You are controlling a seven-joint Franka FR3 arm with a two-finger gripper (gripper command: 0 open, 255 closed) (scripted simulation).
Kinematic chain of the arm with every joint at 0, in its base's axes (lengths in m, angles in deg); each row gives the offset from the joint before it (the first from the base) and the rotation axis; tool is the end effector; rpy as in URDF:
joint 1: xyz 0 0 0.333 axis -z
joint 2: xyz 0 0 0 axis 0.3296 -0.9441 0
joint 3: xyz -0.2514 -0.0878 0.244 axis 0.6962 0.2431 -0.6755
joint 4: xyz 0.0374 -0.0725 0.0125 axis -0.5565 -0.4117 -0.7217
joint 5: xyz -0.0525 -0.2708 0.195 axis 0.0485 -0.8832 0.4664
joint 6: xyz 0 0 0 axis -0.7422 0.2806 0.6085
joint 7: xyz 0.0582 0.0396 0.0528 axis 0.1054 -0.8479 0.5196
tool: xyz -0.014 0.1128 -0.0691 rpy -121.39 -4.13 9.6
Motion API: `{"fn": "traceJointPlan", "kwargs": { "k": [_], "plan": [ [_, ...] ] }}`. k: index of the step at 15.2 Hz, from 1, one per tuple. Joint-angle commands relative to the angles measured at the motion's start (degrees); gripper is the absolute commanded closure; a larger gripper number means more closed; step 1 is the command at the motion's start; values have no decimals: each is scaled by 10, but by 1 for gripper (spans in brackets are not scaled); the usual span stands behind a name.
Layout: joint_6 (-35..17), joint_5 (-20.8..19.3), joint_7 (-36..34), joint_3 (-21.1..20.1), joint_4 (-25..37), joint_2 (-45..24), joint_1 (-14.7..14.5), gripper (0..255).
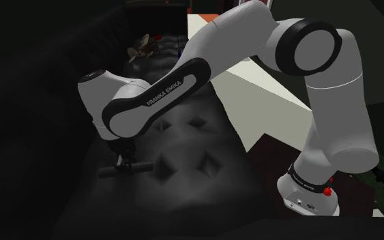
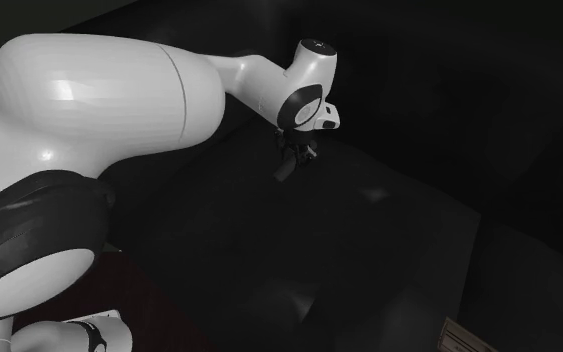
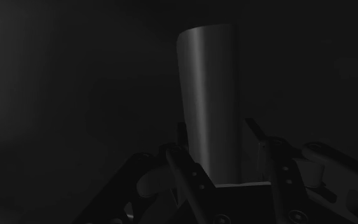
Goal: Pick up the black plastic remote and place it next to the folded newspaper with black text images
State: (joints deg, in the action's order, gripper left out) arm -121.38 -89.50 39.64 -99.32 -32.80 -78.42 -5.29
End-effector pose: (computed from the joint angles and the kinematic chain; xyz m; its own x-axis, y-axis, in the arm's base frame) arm 0.4824 0.4267 0.3600 0.6758 0.7314 -0.0911 0.7279 -0.6817 -0.0732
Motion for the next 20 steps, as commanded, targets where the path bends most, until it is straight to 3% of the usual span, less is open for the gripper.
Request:
{"fn": "traceJointPlan", "kwargs": {
  "k": [1,4,20],
  "plan": [
    [0,0,0,-1,0,-1,-1,255],
    [-1,0,0,-1,-2,-1,-1,255],
    [100,18,5,-11,57,45,3,255]
  ]
}}
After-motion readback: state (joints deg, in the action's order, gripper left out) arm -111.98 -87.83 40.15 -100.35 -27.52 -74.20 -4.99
